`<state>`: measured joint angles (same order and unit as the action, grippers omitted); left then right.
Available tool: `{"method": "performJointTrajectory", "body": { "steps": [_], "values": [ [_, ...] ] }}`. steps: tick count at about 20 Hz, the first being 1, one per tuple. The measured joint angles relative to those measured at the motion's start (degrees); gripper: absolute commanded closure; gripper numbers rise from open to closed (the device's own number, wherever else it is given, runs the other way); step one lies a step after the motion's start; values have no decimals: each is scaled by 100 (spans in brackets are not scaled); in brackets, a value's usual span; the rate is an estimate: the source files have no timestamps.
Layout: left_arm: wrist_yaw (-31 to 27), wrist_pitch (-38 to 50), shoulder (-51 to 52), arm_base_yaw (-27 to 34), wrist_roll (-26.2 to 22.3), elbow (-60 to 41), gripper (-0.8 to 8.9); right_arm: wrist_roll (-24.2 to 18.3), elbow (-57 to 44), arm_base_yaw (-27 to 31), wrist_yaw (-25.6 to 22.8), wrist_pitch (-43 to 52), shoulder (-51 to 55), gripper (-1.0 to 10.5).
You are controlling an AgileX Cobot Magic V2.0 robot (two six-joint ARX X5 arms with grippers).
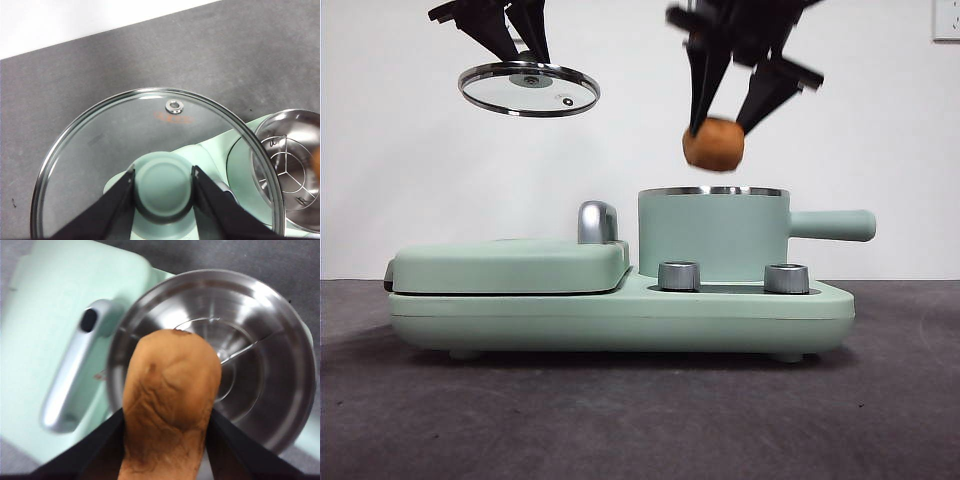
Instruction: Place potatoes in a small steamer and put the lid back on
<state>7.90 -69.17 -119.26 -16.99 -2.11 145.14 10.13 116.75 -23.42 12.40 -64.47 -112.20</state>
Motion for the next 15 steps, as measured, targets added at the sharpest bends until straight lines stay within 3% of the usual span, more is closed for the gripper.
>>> {"method": "performJointTrajectory", "body": {
  "steps": [6, 15],
  "values": [
    [-2, 7, 0, 0, 0, 0, 764, -94, 118, 201, 105, -66, -713, 780],
    [0, 35, 0, 0, 0, 0, 764, -240, 120, 199, 146, -264, -774, 735]
  ]
}}
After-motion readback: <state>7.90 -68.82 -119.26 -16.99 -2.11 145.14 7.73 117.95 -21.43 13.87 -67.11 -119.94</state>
